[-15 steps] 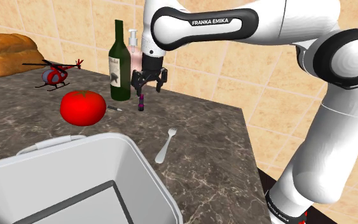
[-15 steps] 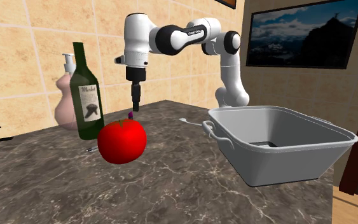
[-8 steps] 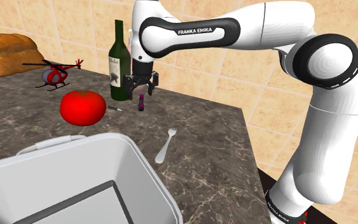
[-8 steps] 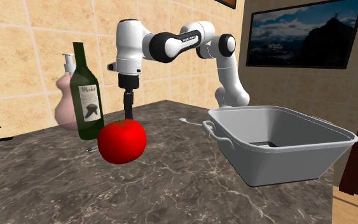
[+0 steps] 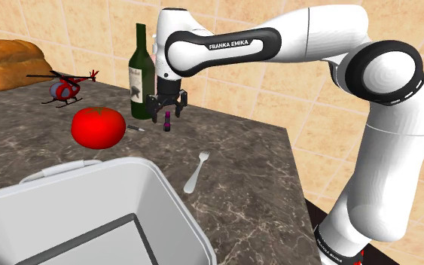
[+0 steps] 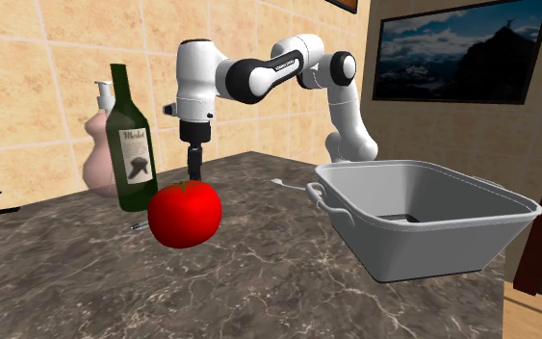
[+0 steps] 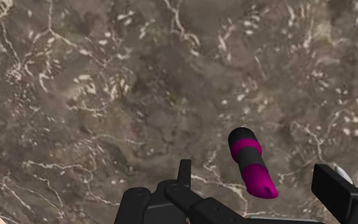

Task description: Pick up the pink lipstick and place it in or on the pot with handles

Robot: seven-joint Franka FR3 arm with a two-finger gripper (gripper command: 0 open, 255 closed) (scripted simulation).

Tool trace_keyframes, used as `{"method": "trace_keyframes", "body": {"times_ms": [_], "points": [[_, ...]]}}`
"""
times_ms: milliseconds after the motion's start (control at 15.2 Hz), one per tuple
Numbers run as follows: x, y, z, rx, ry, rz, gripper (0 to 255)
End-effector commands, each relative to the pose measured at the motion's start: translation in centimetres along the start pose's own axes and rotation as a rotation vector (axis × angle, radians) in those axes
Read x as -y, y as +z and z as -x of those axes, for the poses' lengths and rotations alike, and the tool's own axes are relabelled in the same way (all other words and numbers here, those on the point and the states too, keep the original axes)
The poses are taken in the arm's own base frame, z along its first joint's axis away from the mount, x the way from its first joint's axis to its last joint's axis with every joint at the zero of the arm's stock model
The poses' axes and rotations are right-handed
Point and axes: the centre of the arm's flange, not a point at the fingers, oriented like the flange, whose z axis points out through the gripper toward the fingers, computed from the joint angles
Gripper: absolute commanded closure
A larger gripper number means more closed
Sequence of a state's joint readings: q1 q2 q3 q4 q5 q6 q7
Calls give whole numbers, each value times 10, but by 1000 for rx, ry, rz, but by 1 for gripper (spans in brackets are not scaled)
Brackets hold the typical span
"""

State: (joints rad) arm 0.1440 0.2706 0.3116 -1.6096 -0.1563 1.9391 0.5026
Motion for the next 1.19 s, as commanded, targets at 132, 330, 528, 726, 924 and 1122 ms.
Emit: {"method": "trace_keyframes", "body": {"times_ms": [132, 330, 528, 726, 924, 1122], "points": [[0, 0, 0, 0, 0, 0, 255], [0, 0, 0, 0, 0, 0, 255], [0, 0, 0, 0, 0, 0, 255], [0, 0, 0, 0, 0, 0, 255], [0, -16, -1, 0, 0, 0, 255], [-1, -31, -3, 0, 0, 0, 255]]}}
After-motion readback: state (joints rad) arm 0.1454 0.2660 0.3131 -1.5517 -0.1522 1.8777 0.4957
